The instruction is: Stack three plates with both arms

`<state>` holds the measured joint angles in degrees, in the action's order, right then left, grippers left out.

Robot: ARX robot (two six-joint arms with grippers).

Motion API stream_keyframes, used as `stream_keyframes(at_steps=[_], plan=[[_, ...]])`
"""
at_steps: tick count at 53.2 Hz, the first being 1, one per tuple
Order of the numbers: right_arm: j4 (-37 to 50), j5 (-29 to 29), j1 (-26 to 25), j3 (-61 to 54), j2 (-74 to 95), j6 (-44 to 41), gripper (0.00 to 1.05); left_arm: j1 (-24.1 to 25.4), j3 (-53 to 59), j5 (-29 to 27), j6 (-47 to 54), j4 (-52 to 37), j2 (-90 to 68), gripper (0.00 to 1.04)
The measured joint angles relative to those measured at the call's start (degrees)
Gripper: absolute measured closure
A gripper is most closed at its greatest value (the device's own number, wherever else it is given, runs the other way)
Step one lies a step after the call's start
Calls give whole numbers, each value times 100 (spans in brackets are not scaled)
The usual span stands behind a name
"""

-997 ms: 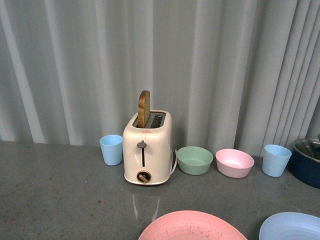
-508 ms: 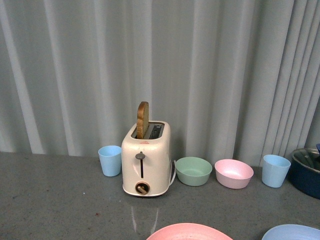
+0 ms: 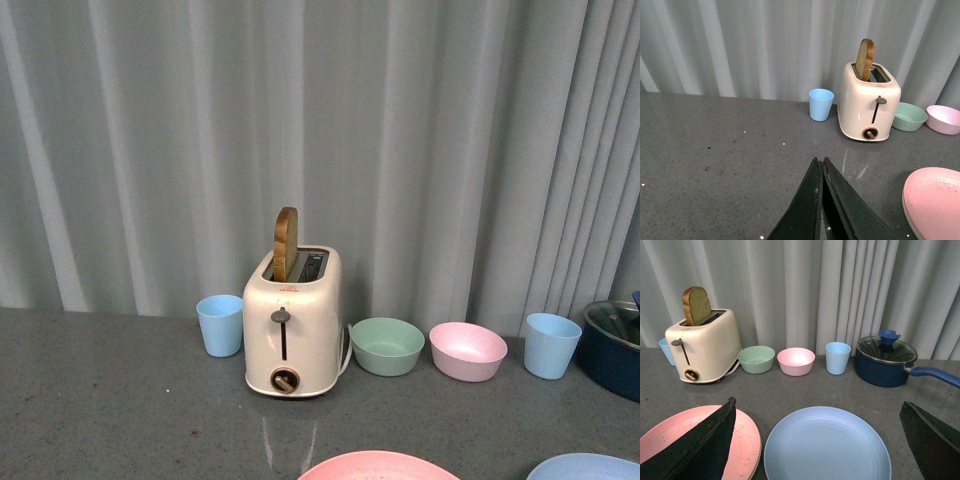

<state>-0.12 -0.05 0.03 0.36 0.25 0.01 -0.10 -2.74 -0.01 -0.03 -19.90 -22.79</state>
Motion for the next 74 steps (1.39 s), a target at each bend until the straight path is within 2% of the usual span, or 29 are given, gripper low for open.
stream_keyframes(at_steps=[39,44,74], plan=[[0,0,0,0,0,0,7,0,118,0,-2,966,1272,101],[0,2,0,0,0,0,7,0,116,0,-2,1943,2094,101],[0,2,0,0,0,0,7,0,116,2,-2,1987,2253,101]])
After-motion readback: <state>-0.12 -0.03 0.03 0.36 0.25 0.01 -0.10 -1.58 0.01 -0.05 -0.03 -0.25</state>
